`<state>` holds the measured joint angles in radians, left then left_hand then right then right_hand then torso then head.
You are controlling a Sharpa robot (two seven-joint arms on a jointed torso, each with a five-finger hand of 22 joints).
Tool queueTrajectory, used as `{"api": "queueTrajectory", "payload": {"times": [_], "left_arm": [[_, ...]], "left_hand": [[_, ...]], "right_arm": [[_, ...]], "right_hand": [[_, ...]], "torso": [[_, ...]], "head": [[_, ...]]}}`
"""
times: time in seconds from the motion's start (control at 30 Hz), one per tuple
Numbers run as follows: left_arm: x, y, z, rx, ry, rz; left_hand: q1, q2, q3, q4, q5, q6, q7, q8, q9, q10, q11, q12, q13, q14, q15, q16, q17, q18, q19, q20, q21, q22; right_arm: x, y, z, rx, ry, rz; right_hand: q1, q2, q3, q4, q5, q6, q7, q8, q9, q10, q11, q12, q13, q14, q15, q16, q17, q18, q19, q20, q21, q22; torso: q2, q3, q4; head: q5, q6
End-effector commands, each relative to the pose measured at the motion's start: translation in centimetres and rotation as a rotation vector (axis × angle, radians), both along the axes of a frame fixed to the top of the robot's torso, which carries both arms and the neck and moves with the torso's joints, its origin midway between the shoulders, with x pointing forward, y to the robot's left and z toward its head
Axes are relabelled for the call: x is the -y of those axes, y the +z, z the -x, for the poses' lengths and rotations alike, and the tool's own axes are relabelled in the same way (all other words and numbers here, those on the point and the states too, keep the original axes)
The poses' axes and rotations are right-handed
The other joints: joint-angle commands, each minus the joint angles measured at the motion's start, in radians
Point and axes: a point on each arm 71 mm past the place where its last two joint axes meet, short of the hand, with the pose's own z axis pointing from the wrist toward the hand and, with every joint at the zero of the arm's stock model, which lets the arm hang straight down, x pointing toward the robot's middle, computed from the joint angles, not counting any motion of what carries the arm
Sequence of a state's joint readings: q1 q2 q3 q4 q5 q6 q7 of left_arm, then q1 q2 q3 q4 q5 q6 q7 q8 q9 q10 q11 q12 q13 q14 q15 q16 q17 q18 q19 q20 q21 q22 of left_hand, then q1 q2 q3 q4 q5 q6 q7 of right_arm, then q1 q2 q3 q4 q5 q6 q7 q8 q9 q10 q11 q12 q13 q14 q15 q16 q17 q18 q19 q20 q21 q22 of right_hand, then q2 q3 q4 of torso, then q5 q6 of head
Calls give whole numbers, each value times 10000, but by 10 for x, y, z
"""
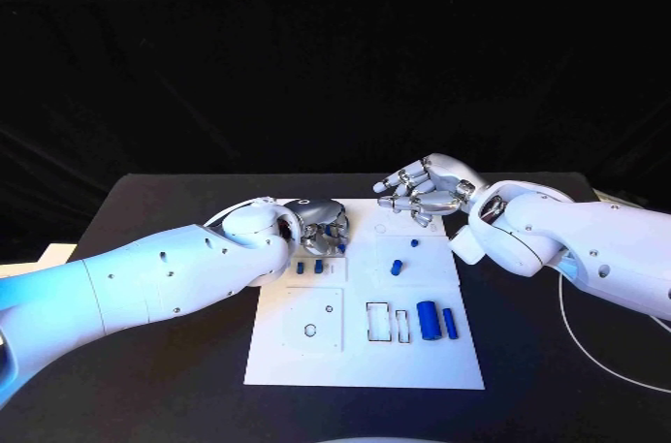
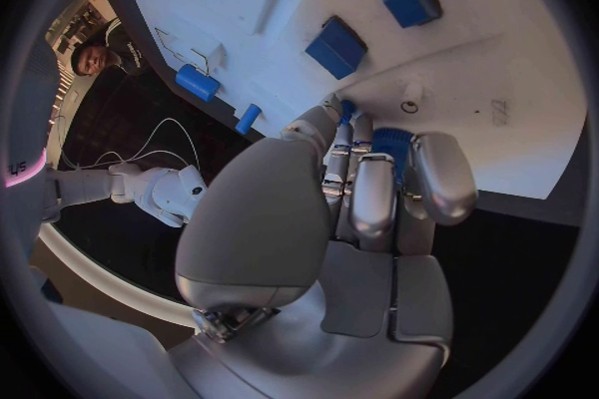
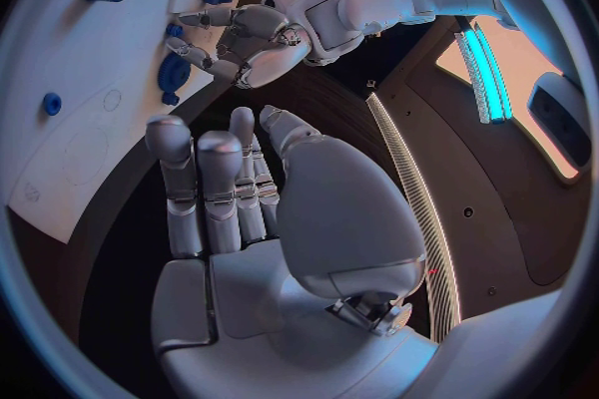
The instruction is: Assemble the parts on the task board
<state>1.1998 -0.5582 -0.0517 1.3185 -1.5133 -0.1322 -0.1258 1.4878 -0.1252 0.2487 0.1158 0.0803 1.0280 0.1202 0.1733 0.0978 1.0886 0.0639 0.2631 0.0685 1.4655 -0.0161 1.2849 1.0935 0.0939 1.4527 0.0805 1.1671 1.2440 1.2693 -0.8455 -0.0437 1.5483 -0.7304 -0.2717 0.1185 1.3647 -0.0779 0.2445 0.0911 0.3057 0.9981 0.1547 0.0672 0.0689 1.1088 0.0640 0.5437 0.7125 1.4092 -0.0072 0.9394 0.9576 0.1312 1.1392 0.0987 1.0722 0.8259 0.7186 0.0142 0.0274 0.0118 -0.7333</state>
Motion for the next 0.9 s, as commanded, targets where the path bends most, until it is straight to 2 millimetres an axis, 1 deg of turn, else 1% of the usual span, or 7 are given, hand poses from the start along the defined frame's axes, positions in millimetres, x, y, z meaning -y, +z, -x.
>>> {"api": "queueTrajectory", "payload": {"times": [0.03,0.2,0.37,0.57,0.67,0.77,0.9], "left_arm": [[3,-1,1,-169,-43,-80],[3,-3,0,-335,36,-214],[5,-5,0,-560,16,-425],[10,-9,-1,-677,-8,-512],[10,-10,-2,-718,33,-548],[9,-12,-2,-767,74,-602],[8,-13,-2,-858,90,-617]], "left_hand": [[-26,-10,124,13,38,137,-4,-47,-12,116,-6,-96,-16,160,-81,12,-62,-93,85,-14,123,101],[-23,-13,216,19,39,185,0,-79,-21,192,-12,-171,-21,167,-75,-2,-120,-109,110,-23,199,172],[-33,-41,269,22,36,185,29,-119,-34,230,7,-231,-23,165,-56,-26,-184,-125,129,-19,265,232],[-33,-47,361,19,37,229,51,-150,-41,329,21,-284,-15,162,-38,-55,-272,-145,155,-6,356,314],[1,-43,462,-6,41,263,64,-177,-47,405,24,-333,-11,166,-35,-59,-314,-157,173,0,420,374],[163,7,725,-119,53,331,94,-214,-55,533,26,-412,-3,174,-44,-54,-369,-177,203,-4,538,482],[438,31,1294,-373,324,373,195,-303,-84,605,87,-575,-5,170,-9,-33,-414,-216,231,11,710,643]], "right_arm": [[-2,0,1,3,185,79],[-2,0,1,-1,200,77],[-2,-1,1,-3,201,79],[-3,-1,1,-7,231,74],[-4,-1,1,-8,239,73],[-3,-1,1,-9,235,75],[-3,-1,1,-11,236,77]], "right_hand": [[9,32,55,24,65,-48,27,14,14,-79,19,63,-17,-61,-15,-51,10,196,-89,4,-29,2],[9,32,55,24,65,-48,27,14,14,-79,19,63,-17,-61,-15,-51,10,196,-89,4,-29,2],[9,32,55,24,65,-48,27,14,14,-79,19,63,-17,-61,-15,-51,10,196,-89,4,-29,2],[3,30,71,23,86,-50,31,17,16,-85,23,73,-18,-59,-12,-42,28,194,-84,6,-29,10],[3,30,71,23,86,-50,31,17,16,-85,23,73,-18,-59,-12,-42,28,194,-84,6,-29,10],[3,30,71,23,86,-50,31,17,16,-85,23,73,-18,-59,-12,-42,28,194,-84,6,-29,10],[3,30,71,23,86,-50,31,17,16,-85,23,73,-18,-59,-12,-42,28,194,-84,6,-29,10]], "torso": [[-3,3,3],[-3,7,-8],[-6,2,3],[-1,-10,3],[-1,-4,-1],[-10,-2,0],[-1,-7,-7]], "head": [[12,1],[20,-5],[26,-37],[36,-19],[47,-26],[43,-33],[38,-32]]}}
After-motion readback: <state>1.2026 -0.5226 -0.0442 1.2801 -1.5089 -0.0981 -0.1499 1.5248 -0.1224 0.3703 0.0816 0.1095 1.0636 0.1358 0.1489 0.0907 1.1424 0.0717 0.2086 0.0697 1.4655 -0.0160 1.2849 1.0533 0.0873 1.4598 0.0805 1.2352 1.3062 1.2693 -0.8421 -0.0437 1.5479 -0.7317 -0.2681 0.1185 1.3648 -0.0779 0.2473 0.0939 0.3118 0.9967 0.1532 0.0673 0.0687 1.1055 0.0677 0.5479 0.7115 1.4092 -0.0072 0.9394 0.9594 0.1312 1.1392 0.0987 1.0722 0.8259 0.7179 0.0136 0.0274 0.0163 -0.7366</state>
